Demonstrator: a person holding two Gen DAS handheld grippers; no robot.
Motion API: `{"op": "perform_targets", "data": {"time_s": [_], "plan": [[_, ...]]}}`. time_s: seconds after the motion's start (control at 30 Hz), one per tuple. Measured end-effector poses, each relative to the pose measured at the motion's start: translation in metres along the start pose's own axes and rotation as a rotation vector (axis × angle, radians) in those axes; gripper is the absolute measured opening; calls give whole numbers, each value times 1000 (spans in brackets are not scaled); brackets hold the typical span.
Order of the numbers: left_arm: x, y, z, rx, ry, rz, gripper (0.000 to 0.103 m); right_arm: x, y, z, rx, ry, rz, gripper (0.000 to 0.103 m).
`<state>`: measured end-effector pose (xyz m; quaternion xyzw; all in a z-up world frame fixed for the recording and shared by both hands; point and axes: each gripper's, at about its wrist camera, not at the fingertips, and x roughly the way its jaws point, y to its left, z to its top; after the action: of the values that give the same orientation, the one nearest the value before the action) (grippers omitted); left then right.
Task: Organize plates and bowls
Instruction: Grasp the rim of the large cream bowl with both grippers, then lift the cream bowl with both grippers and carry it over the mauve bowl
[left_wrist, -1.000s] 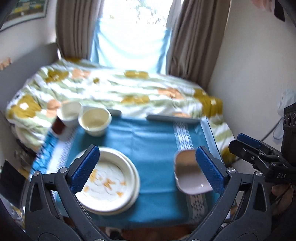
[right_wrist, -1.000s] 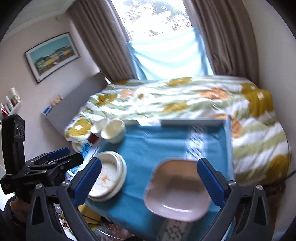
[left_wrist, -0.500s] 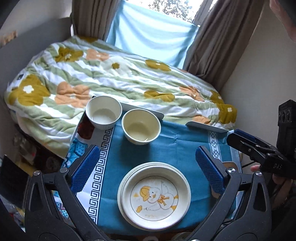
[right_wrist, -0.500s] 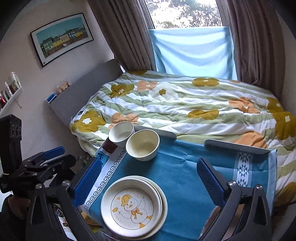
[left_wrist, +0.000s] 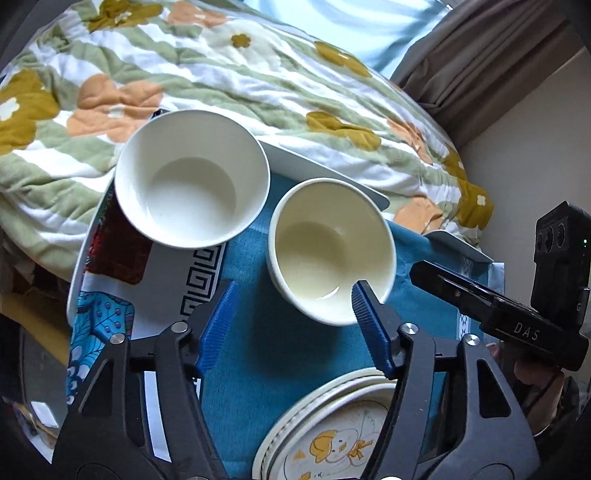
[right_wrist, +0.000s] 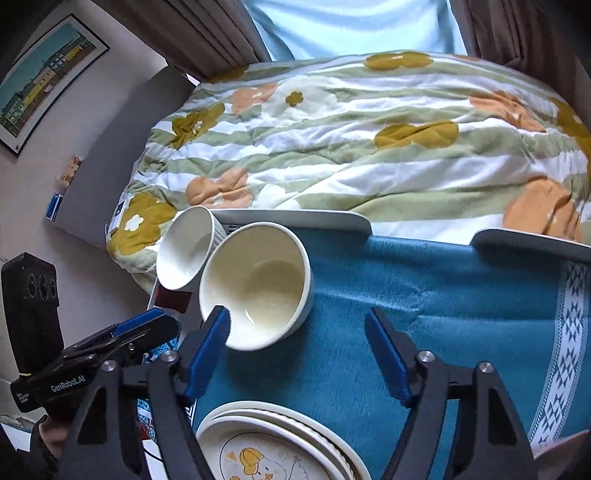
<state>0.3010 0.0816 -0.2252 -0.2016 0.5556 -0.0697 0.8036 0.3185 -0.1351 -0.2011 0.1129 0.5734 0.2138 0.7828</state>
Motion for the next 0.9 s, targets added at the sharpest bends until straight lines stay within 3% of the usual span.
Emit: {"op": "perform_targets", "data": {"time_s": [0.17,0.27,0.43,0.9], "plan": [[36,7,15,-26,56,25,31,36,-9,13,8,72,25,52],[47,7,19,-24,76,41,16,51,-11,17,7,106,42,37],[52,4,22,-7,75,67,15,61,-9,18,2,125,69,17],[19,-12,19,85,-4,119,14,44,-1,14,2,79,82,17]]}}
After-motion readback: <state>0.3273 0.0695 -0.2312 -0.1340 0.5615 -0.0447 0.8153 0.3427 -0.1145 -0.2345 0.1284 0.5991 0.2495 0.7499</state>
